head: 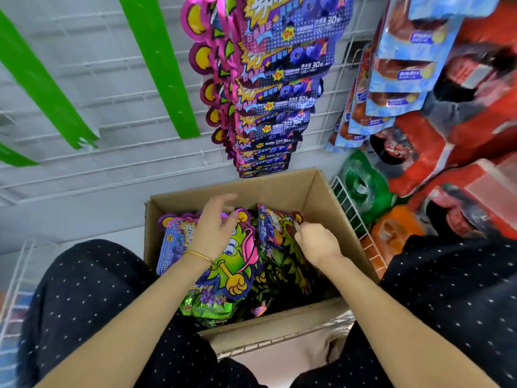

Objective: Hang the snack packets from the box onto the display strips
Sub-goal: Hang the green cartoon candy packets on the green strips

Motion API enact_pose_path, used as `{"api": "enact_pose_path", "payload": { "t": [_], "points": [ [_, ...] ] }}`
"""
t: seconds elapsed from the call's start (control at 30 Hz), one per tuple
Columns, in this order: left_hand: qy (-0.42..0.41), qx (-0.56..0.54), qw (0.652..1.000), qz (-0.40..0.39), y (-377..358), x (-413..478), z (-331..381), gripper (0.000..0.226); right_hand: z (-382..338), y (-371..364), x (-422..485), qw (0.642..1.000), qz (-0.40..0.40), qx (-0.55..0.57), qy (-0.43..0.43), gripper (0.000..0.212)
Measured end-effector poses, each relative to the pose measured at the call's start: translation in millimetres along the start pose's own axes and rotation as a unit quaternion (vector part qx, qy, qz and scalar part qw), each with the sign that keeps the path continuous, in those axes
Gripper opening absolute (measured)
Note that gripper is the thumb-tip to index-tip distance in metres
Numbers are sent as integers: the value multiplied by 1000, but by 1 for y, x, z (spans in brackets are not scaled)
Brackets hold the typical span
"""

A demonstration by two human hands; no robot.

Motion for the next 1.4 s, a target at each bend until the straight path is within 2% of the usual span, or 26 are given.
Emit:
{"api": "enact_pose_path", "payload": {
  "t": [0.07,0.1,0.17,0.2,0.23,0.27,0.3,0.37,0.4,0.43,0.5,0.57,0.63,0.67,0.73,0.8,0.87,0.93,1.0,1.07,1.13,1.2,1.27,1.33,1.4],
  "points": [
    [107,-157,979,-67,-22,1,-8,31,-1,41,-9,999,43,2,1,25],
    [183,-256,944,-104,-37,-2,-13,37,-6,62,-16,998,60,7,17,26],
    [314,-428,830,-173,-69,-15,-9,58,-29,92,-34,993,76,8,86,36],
    [349,-488,773,-207,-81,-20,0,69,-45,98,-45,988,70,7,134,38],
    [361,-523,736,-233,-87,-22,9,77,-62,99,-56,982,52,1,184,36],
    [359,-539,721,-245,-90,-21,15,79,-76,94,-65,973,30,-13,230,32],
    [357,-539,723,-243,-88,-20,16,71,-87,86,-73,963,6,-24,269,26],
    [357,-497,757,-230,-81,-19,13,34,-98,71,-83,942,-52,3,331,22],
    [353,-457,780,-241,-77,-22,13,17,-98,68,-84,937,-82,52,337,24],
    [352,-412,803,-246,-72,-24,5,11,-92,71,-81,937,-102,123,311,28],
    [340,-352,831,-263,-60,-28,0,13,-71,88,-64,945,-44,217,242,32],
    [314,-338,842,-281,-45,-29,-2,15,-43,110,-41,968,78,177,162,34],
    [291,-314,861,-274,-32,-25,-3,66,-33,121,-30,967,125,182,127,34],
    [271,-317,866,-275,-28,-24,5,74,-33,125,-27,958,123,223,129,33],
    [232,-328,878,-259,-15,-23,23,40,-39,140,-33,927,115,326,148,26],
    [189,-311,894,-260,-6,-19,36,39,-41,158,-39,889,112,412,163,23],
    [161,-332,891,-265,10,-14,53,49,-48,176,-46,867,86,458,180,20],
    [122,-344,893,-264,39,-4,80,48,-60,203,-56,868,79,443,208,12],
    [65,-328,915,-226,83,13,122,41,-72,241,-69,877,100,404,239,9],
    [5,-294,944,-148,137,29,168,35,-84,281,-82,886,136,357,264,12],
    [-70,-246,966,-39,191,45,221,20,-100,321,-94,895,177,283,297,23],
    [-159,-195,967,39,228,52,284,15,-117,359,-105,896,221,219,318,27],
    [-221,-128,963,93,250,64,339,19,-134,396,-117,887,264,174,336,21],
    [-255,-76,954,139,262,76,381,33,-151,430,-127,873,301,151,354,9],
    [-275,-55,944,174,269,86,409,36,-165,457,-133,856,343,128,364,7]
  ]
}}
Point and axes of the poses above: each hand's wrist, its own x-axis towards the middle knuckle, its own y-axis out of the back of the hand, z = x × y, the point moved 10 cm from there along x, towards the middle knuckle, and after that the axes turned 5 degrees about -z, right-handed, at the moved point
